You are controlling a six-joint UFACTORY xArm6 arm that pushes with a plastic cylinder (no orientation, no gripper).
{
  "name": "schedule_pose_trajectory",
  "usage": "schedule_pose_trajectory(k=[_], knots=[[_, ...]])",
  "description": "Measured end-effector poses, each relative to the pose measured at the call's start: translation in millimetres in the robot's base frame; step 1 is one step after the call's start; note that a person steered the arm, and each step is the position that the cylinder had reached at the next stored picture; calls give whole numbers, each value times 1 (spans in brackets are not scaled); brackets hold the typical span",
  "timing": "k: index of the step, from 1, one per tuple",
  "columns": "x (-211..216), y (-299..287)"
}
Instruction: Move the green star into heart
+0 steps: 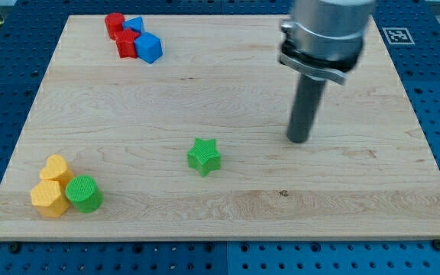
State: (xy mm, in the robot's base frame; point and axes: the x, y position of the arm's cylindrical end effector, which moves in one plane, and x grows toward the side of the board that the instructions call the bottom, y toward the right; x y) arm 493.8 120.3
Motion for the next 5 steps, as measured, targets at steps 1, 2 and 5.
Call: schedule_pose_trajectory(k=[1,2,5], knots=[[30,-18],[31,-92],[23,-205]])
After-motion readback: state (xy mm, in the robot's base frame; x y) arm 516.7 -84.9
